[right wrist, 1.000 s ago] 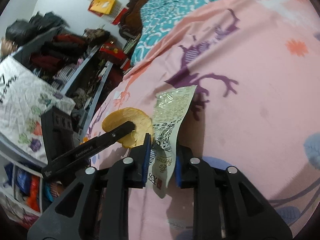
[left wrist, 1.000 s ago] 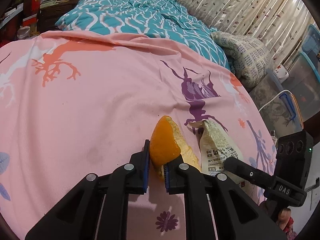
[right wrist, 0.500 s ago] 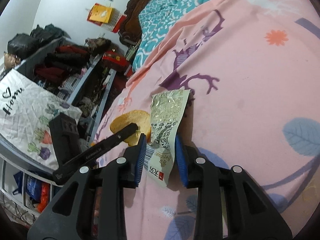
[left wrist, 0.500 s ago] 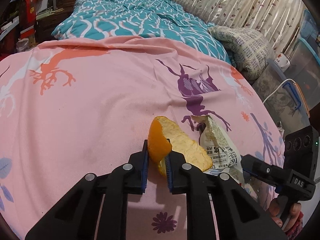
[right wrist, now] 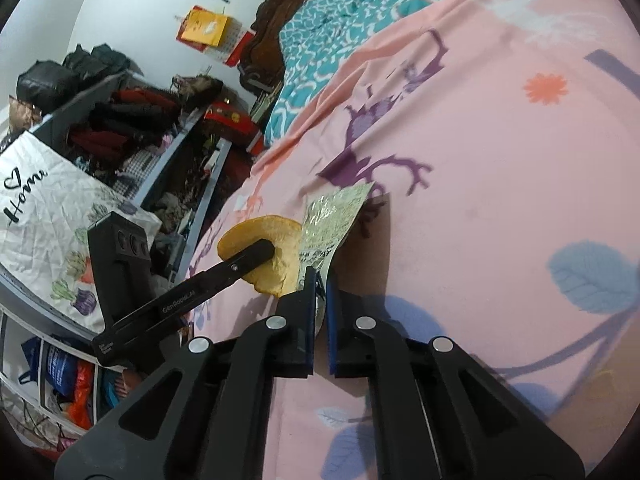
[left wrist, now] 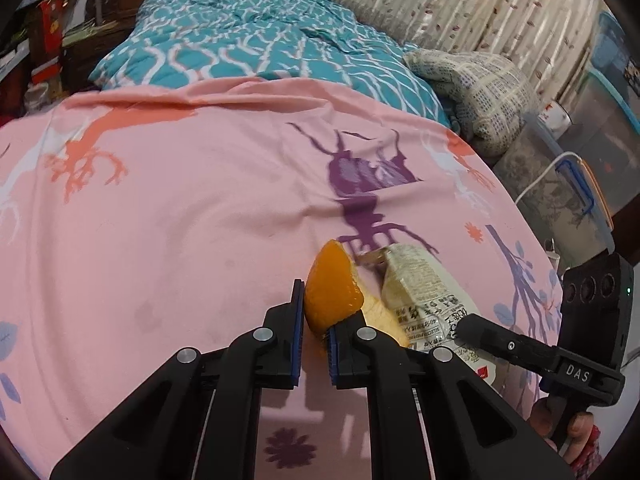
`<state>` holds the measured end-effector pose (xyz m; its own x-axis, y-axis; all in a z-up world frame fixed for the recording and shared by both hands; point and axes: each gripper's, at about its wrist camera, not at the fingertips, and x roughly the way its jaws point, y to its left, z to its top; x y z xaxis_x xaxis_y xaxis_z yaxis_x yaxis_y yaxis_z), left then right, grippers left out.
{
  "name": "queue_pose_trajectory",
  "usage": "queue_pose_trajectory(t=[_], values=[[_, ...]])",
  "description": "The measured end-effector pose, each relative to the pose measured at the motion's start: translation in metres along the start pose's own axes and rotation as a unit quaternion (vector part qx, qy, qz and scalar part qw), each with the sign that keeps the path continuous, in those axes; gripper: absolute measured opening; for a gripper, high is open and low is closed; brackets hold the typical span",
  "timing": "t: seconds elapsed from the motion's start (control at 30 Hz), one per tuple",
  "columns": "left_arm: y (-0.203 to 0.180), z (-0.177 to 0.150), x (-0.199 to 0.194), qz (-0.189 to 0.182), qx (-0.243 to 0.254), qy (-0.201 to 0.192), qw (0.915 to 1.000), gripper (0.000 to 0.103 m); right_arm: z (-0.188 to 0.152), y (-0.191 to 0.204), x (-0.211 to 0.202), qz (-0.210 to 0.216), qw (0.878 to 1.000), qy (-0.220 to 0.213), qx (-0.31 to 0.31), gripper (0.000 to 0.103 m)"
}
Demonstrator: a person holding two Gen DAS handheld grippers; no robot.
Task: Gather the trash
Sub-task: 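Lift the orange peel with the left gripper beside the held white wrapper, then carry the orange peel and white wrapper over the beige wastebasket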
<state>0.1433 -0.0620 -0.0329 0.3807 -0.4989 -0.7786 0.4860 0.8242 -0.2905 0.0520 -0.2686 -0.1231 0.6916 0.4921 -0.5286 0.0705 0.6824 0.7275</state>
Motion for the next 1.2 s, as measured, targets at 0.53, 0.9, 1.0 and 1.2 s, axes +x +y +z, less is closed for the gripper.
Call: queue_pose_trajectory(t=[0.53,0.9,1.0,1.2], values=[[-0.149,0.023,0.063,-0.056,0.117,0.053,0.9901,0.009,0.001,-0.073,-0.124,-0.057,0.991,-0.106,0.053,0.007],[-0.247,0.014,0.089,-0.086,0.197,0.07,0.974,0.01,-0.01,-0.116,-0.188,-0.075,0.983,-0.138,0.098,0.011],[-0.254,0.014,0.093,-0.079,0.203,0.069,0.9736,0.01,-0.008,-0.119,-0.184,-0.06,0.986,-0.121,0.101,0.011],[-0.261,0.018,0.099,-0.079,0.199,0.081,0.9733,0.01,-0.007,-0.114,-0.19,-0.058,0.987,-0.128,0.073,0.007]])
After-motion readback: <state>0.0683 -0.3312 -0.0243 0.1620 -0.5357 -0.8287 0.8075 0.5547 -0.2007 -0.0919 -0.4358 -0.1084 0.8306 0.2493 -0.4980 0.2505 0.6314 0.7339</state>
